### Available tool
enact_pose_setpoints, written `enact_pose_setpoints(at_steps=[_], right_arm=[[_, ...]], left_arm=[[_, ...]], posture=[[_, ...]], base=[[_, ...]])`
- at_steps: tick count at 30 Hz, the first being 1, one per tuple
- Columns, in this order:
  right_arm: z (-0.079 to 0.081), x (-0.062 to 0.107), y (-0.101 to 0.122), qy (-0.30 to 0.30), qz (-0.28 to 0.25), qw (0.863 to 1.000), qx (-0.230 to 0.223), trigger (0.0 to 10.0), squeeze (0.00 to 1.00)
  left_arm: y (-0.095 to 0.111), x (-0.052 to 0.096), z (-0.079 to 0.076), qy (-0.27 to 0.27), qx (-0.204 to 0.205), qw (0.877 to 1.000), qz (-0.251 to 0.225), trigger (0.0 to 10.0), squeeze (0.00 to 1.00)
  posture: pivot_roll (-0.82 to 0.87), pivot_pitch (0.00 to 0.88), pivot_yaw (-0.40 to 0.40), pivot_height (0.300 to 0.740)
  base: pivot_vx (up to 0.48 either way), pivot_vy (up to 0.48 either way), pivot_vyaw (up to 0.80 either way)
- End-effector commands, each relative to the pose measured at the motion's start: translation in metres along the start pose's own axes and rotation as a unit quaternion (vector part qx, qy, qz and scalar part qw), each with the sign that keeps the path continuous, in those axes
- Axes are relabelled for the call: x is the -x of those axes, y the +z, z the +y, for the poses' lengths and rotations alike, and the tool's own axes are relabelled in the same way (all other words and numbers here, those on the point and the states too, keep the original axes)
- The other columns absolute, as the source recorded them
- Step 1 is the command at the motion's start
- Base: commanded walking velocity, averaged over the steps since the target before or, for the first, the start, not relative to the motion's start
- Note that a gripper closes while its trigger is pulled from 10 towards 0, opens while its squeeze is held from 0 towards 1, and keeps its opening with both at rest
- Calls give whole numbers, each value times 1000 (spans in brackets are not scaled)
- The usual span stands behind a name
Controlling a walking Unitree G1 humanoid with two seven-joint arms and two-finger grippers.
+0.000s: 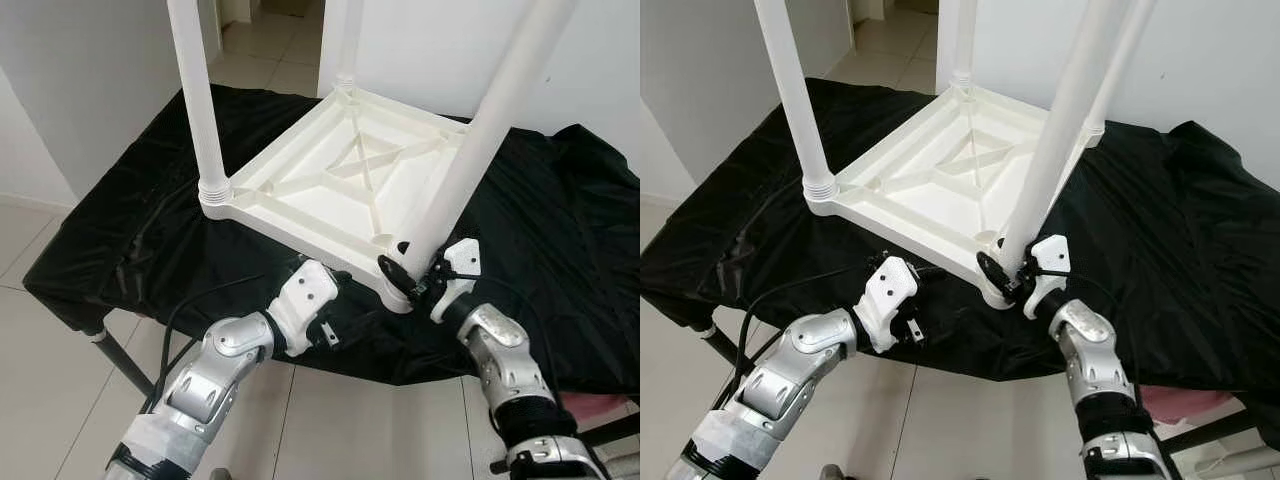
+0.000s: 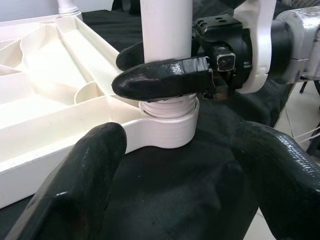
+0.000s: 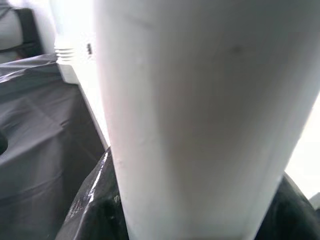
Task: Building children table
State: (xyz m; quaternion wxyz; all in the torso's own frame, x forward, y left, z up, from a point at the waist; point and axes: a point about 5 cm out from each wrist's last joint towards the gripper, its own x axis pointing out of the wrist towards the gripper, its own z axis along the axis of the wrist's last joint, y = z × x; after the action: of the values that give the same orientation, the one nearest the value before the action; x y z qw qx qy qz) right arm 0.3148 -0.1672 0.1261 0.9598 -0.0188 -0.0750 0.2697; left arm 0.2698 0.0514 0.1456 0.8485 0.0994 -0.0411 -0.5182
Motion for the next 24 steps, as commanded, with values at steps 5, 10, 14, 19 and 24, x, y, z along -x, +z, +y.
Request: enact_pose_setpoints(at_steps=[5, 10, 14, 19, 24], right_arm=[[12, 5, -11, -44, 10, 999, -18, 10000, 0], [17, 12, -13, -140, 13, 990, -10, 10000, 0], [24, 16, -19, -189, 22, 982, -17, 10000, 0], [40, 17, -28, -265, 41, 963, -36, 10000, 0], [51, 13, -26, -306, 40, 949, -58, 10000, 0]], left_arm=[[-6, -2, -3, 6, 3, 1000, 5, 10000, 0], [-7, -2, -1, 18, 10, 1000, 2, 10000, 0], [-7, -3, -2, 24, 23, 999, -1, 10000, 0], [-9, -6, -9, 44, 31, 999, -1, 10000, 0], [-10, -5, -9, 63, 24, 998, -2, 10000, 0]], posture=[[13, 86, -42, 740], [8, 88, -47, 740], [5, 85, -46, 740], [10, 81, -54, 740], [16, 79, -62, 740]], base=[[0, 0, 0], [0, 0, 0], [0, 0, 0], [0, 0, 0], [0, 0, 0]])
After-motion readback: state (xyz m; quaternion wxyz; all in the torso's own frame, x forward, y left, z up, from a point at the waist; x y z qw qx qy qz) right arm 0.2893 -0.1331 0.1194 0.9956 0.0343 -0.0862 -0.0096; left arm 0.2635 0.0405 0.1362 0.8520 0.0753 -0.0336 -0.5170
